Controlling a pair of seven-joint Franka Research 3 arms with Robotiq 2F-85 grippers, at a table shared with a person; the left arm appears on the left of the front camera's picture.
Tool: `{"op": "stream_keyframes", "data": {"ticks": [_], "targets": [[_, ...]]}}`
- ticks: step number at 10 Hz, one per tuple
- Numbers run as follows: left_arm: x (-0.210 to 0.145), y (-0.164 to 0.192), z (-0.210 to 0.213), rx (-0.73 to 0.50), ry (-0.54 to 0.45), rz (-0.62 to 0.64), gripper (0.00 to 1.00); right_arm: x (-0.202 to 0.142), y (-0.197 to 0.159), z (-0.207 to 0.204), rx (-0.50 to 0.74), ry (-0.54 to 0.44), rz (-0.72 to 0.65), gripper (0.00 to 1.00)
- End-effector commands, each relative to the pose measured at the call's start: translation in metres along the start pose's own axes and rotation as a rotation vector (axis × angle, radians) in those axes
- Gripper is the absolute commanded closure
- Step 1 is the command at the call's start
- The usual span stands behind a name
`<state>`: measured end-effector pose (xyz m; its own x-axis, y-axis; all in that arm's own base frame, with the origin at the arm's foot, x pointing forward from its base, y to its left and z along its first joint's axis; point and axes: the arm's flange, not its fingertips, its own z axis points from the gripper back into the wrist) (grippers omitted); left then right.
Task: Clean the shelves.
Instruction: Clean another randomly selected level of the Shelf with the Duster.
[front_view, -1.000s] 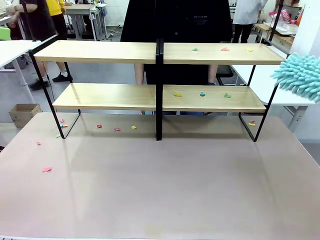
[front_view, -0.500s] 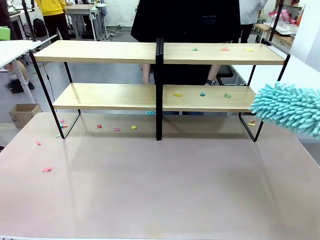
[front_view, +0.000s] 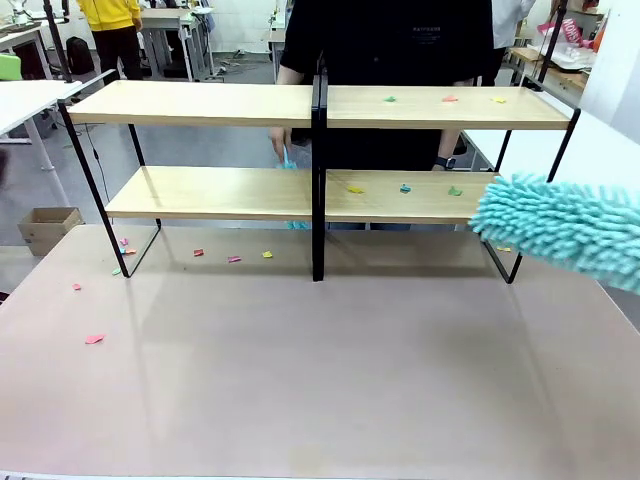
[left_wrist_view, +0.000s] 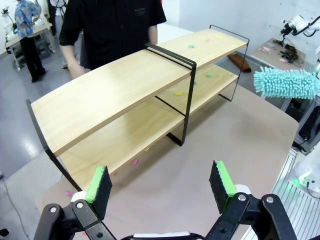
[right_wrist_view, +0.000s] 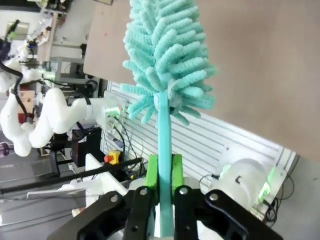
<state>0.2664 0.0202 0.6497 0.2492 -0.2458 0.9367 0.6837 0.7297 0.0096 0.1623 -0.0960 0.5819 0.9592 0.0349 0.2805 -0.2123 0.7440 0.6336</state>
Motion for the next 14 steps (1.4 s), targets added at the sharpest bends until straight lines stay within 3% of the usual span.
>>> {"op": "stream_keyframes", "data": {"ticks": [1,4,5,8,12,14], "targets": [[0.0,0.0,0.0,-0.003,0.004,0.001,0.0,0.024,0.025,-0.043,-0.037,-0.063,0.004,0.88],[0.0,0.0,0.0,-0.003,0.004,0.001,0.0,0.051,0.064,-0.105,0.009,-0.159,0.025,0.88],[0.0,0.0,0.0,-0.003,0.004,0.001,0.0,0.066,0.075,-0.135,-0.028,-0.13,0.018,0.88],[0.0,0.0,0.0,-0.003,0.004,0.001,0.0,0.079,0.078,-0.168,-0.033,-0.052,0.002,0.88],[0.0,0.0,0.0,-0.003,0.004,0.001,0.0,0.101,0.076,-0.217,0.009,-0.171,0.016,0.88],[0.0,0.0,0.0,-0.003,0.004,0.001,0.0,0.12,0.076,-0.244,-0.016,-0.149,-0.022,0.88]]}}
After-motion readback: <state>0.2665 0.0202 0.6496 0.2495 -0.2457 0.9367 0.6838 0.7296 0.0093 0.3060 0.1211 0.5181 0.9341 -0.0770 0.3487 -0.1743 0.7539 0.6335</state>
